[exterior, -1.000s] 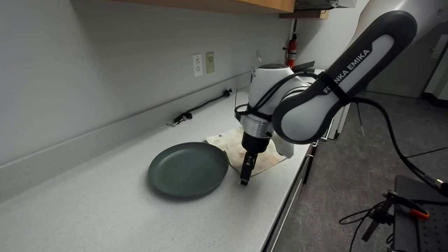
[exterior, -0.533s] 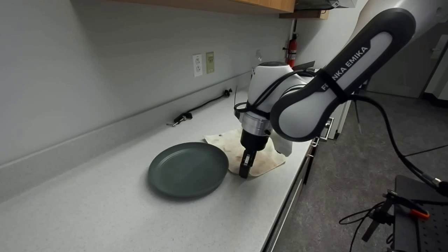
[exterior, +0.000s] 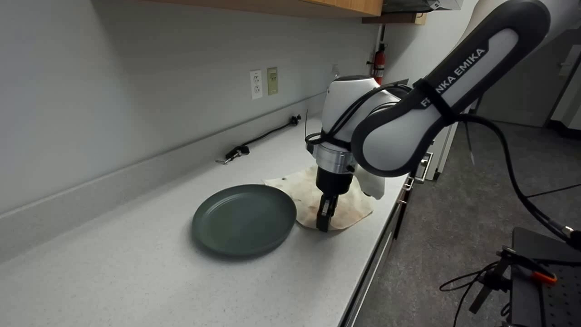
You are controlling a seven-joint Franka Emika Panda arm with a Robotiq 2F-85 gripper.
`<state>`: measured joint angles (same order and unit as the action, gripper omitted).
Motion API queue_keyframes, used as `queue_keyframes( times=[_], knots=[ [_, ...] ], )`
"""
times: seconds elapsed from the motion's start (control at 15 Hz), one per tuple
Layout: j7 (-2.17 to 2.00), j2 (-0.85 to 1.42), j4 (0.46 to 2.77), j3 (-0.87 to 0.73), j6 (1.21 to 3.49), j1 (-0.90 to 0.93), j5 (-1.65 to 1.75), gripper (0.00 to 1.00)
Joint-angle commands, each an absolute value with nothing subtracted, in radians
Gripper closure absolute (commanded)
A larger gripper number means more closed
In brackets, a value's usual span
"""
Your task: Fold the towel into a triangle twice
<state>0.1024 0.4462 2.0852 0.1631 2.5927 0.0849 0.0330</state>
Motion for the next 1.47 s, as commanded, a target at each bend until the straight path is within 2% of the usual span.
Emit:
queue_keyframes(
  times=[0.0, 0.53, 1.4],
  knots=[
    [0.18, 0.349, 2.154, 0.215, 2.472, 0.061, -0.048, 0.97],
    [0.284, 0.211, 2.186, 0.223, 2.286, 0.074, -0.135, 0.97],
    [-0.086, 0.236, 2.128, 0.012, 2.332, 0.111, 0.513, 0.97]
  ],
)
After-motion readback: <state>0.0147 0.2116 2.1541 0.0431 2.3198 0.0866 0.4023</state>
